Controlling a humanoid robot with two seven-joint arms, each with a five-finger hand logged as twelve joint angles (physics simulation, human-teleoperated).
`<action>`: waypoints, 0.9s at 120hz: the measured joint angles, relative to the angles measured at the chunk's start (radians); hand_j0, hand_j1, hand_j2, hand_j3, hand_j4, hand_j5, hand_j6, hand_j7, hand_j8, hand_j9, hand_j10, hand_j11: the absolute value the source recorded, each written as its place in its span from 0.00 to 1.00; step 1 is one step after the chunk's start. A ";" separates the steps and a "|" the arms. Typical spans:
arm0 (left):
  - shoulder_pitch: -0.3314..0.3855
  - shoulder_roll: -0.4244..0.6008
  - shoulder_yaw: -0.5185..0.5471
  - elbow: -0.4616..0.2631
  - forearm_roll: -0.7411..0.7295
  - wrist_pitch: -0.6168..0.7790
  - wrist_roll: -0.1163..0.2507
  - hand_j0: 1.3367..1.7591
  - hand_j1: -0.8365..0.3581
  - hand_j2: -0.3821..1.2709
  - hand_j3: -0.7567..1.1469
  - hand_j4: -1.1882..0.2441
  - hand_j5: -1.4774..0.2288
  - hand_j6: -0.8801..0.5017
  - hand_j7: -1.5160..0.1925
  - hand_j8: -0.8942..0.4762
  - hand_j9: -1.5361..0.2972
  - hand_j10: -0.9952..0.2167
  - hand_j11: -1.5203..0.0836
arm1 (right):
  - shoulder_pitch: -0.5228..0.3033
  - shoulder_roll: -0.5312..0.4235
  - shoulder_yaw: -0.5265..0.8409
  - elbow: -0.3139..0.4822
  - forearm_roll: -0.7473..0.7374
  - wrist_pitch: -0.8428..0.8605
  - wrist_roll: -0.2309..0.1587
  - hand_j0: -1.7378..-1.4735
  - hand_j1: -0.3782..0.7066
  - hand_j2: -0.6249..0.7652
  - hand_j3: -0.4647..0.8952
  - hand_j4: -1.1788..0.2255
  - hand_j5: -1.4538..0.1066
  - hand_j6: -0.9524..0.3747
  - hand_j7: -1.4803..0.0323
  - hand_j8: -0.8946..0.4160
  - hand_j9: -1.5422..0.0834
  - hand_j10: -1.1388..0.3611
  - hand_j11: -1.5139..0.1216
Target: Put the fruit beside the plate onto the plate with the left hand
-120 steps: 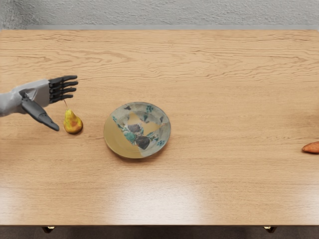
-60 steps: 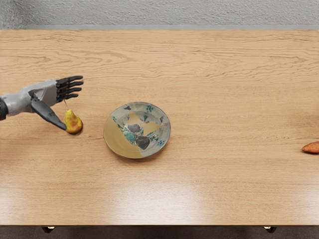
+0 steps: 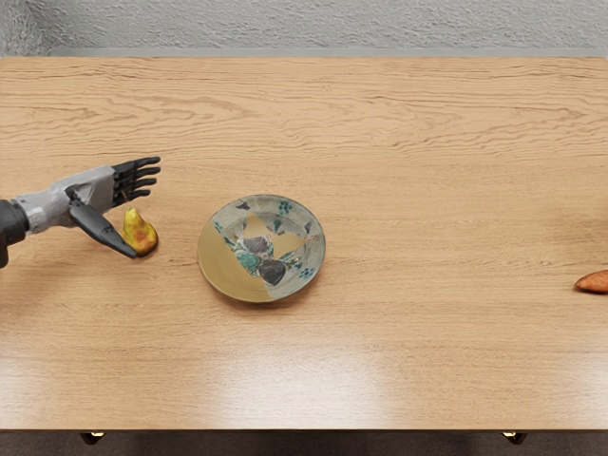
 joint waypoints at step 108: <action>0.026 -0.015 0.001 0.003 0.025 0.042 -0.060 0.76 0.99 0.23 0.40 0.83 0.86 0.63 0.89 0.65 0.84 0.82 0.95 | 0.000 0.000 0.000 0.000 0.000 0.000 0.000 0.30 0.04 0.45 0.34 0.83 0.92 0.71 0.97 0.68 0.94 0.75 0.92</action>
